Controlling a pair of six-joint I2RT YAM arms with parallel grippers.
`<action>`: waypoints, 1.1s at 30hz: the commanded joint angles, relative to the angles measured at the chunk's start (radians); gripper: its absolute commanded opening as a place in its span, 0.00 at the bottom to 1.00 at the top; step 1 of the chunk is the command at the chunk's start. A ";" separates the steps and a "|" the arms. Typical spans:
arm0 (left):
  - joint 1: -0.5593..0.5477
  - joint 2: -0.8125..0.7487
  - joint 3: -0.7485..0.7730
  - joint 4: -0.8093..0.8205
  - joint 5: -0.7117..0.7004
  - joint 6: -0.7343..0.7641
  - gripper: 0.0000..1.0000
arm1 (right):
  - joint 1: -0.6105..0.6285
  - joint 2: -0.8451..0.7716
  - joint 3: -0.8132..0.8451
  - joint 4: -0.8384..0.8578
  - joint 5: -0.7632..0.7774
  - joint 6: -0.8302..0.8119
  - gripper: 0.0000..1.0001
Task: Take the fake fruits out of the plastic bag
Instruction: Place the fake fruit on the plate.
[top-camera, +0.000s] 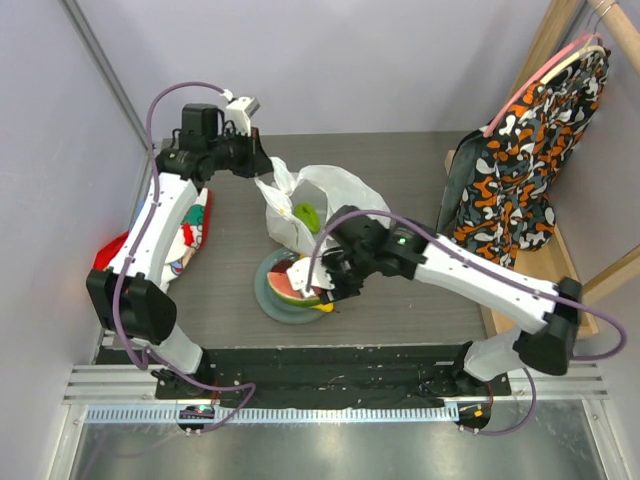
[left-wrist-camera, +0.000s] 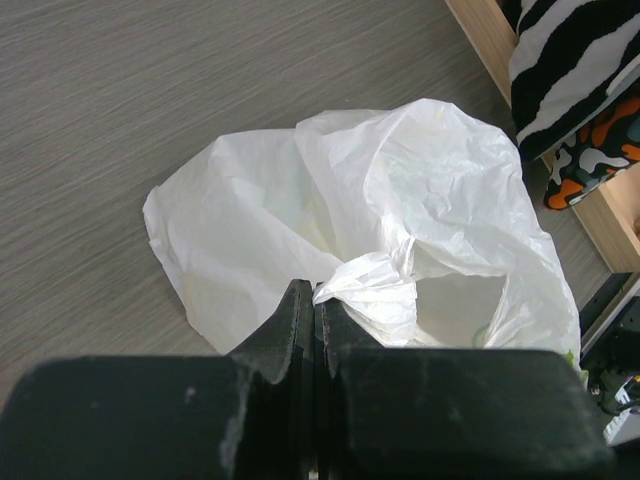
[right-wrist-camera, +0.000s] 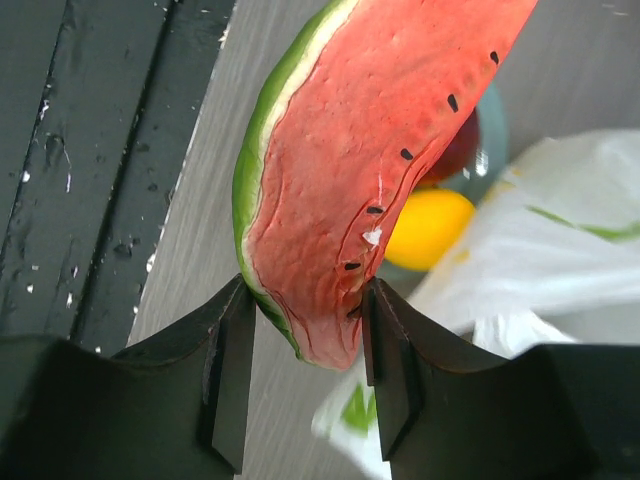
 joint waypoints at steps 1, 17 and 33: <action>0.001 -0.097 -0.036 0.047 -0.007 0.001 0.00 | 0.030 0.114 0.032 0.118 -0.008 0.037 0.02; 0.004 -0.287 -0.148 0.036 -0.084 0.039 0.00 | 0.188 0.356 0.032 0.413 0.248 0.425 0.02; 0.017 -0.384 -0.228 0.047 -0.081 0.046 0.00 | 0.164 0.436 -0.020 0.411 0.199 0.586 0.06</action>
